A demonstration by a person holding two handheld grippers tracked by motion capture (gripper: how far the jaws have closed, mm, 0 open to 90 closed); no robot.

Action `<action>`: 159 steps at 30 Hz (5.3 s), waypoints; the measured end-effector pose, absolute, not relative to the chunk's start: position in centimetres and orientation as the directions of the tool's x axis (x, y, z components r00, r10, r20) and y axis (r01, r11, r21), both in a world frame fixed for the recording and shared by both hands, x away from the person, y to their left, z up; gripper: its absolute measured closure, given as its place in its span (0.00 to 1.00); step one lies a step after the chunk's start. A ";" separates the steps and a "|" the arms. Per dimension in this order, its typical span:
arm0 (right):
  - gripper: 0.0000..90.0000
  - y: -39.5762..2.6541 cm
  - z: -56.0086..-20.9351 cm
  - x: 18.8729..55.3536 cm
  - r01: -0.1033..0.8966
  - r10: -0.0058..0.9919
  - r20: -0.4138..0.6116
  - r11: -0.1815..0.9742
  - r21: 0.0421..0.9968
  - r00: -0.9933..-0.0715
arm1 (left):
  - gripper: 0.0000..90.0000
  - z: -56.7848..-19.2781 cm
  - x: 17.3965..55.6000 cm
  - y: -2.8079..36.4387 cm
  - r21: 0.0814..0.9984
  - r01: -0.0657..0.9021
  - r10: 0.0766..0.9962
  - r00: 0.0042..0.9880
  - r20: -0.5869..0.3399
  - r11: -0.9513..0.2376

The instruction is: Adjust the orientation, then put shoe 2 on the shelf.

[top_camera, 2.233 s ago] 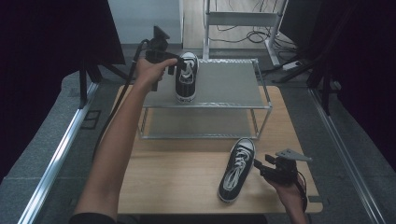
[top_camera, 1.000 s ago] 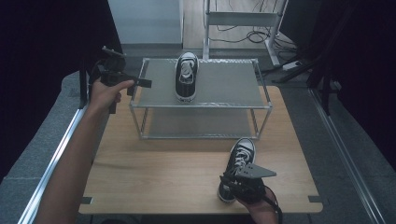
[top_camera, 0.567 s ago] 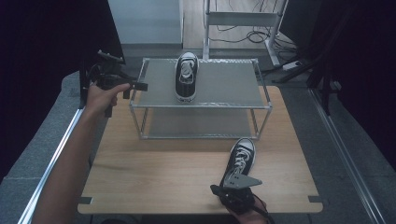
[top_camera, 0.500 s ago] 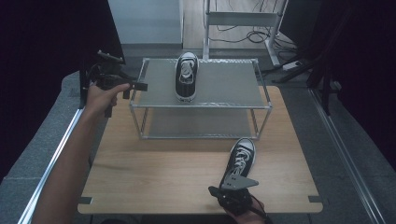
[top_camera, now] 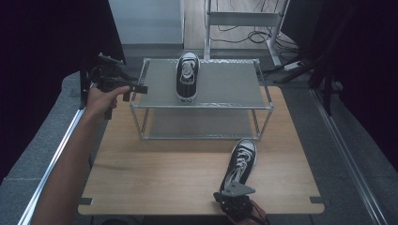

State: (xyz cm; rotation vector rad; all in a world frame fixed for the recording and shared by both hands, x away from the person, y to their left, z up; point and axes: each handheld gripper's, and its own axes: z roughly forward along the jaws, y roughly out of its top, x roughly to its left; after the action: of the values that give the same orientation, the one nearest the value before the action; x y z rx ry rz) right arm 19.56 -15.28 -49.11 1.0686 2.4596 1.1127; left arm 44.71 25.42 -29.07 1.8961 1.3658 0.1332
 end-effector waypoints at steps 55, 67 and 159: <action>0.82 -27.3 -46.5 18.8 0.585 0.838 0.106 0.277 0.762 -0.535 | 0.17 -29.4 45.5 25.5 0.630 0.764 0.832 0.437 -0.341 -0.143; 0.49 -27.3 -43.1 22.3 0.573 0.817 0.098 0.307 0.760 -0.568 | 0.17 -29.5 45.0 25.5 0.635 0.758 0.828 0.448 -0.338 -0.150; 0.18 -25.9 -44.7 31.3 0.717 0.783 0.023 0.557 0.418 -0.622 | 0.17 -30.3 44.2 26.3 0.635 0.760 0.825 0.445 -0.349 -0.141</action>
State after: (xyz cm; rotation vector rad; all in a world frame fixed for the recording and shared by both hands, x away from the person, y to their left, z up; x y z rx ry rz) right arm 31.34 -25.89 -44.65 1.2747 2.6233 0.5904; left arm 44.18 26.27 -30.33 1.9153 1.3342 0.1057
